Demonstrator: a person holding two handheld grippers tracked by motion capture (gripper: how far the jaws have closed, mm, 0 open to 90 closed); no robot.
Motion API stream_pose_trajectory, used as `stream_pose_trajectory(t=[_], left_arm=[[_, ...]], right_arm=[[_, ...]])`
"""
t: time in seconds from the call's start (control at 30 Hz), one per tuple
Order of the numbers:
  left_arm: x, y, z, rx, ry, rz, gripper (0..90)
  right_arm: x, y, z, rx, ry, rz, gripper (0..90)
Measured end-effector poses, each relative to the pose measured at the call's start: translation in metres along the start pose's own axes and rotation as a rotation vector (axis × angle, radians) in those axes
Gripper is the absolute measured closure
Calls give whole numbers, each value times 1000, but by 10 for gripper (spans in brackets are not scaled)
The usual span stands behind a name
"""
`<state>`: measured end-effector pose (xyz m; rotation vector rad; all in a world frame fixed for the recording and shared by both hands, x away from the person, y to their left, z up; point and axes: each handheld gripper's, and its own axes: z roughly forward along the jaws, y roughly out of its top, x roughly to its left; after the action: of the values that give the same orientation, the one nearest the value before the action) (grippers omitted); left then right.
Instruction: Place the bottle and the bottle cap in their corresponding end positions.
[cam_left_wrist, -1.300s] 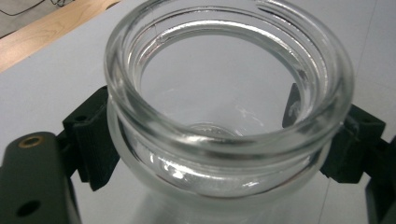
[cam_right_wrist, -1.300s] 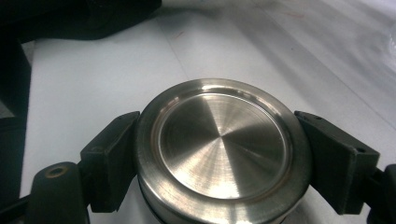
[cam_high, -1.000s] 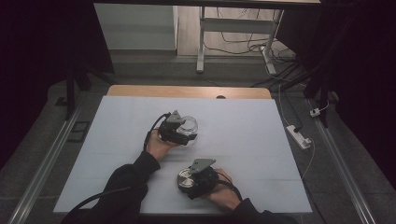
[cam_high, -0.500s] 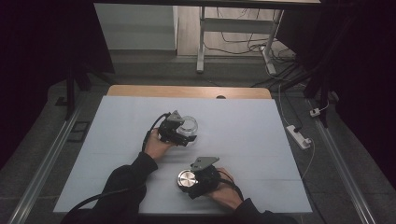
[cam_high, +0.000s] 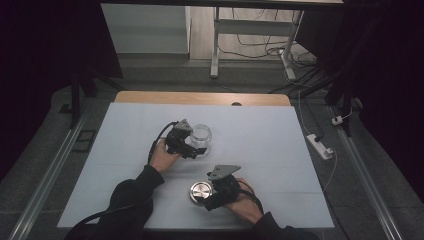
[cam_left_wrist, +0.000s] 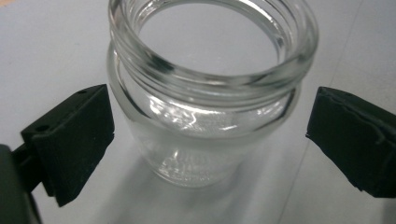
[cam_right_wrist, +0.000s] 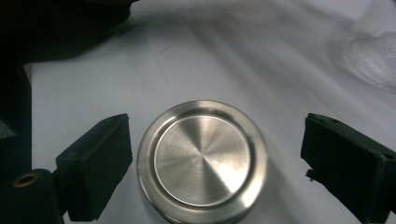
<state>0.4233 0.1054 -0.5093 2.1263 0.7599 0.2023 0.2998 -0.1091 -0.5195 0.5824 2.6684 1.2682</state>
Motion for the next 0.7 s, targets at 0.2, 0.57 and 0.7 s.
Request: stream_pose_trajectory(t=[0.2,0.57,0.7], left_arm=[[-3,-3,-5,2,-16,-11,2],[-15,-13,-14,47,-11,6,0],[-23,-17,-20,55,-19,10,0]], right_arm=[[-6,0,-6,-17,-11,28,91],[-10,0,-11,-12,-29,34,88],[-12,-1,-14,-11,-38,39,85]])
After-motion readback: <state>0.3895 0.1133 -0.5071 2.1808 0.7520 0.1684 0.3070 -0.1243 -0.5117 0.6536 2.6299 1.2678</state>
